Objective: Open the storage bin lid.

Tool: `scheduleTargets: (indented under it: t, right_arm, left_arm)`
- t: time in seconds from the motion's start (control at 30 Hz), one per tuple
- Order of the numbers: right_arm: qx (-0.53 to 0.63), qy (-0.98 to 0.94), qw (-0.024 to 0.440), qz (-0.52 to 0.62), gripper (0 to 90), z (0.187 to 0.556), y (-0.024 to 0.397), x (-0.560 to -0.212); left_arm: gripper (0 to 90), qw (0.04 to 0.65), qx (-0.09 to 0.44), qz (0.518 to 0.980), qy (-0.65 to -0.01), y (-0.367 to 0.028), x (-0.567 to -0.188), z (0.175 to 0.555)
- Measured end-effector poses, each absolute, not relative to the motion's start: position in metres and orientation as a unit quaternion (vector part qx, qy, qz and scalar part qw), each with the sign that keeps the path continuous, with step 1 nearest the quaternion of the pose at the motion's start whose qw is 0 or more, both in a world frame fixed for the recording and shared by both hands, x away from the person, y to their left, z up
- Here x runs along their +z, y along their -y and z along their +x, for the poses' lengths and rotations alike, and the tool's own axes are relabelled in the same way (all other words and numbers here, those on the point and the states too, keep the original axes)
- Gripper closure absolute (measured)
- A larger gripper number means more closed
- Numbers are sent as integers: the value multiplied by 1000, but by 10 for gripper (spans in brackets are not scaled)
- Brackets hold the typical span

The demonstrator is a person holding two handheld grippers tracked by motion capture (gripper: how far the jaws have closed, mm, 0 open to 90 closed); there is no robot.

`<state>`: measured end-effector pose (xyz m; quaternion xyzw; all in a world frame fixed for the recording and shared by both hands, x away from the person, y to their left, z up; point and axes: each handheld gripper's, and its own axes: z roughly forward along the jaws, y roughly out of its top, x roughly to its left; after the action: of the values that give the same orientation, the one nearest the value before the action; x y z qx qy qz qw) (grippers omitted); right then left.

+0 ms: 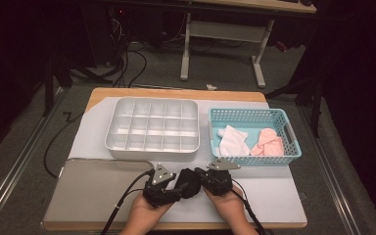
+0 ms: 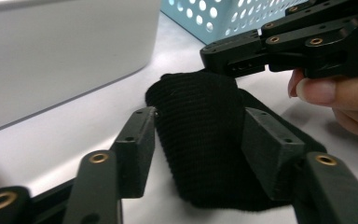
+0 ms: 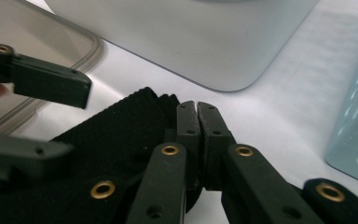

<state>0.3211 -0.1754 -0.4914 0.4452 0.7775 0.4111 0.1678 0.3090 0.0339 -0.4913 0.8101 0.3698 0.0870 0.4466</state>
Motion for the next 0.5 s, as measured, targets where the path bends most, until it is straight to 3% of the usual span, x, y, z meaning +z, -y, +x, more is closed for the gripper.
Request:
scheduleTargets:
  t: [0.1,0.23,0.5]
  right_arm:
    - [420,-765,185,453,824,317,180,-486]
    - [450,-756,174,442,812,296,190,-475]
    - [431,-772,141,445,830,287,191,-493]
  left_arm:
    - [427,433,86,818,-370,-28,-494,311]
    - [425,428,83,819,-372,-25,-496,312]
    - [423,425,74,821,-373,-23,-498,314]
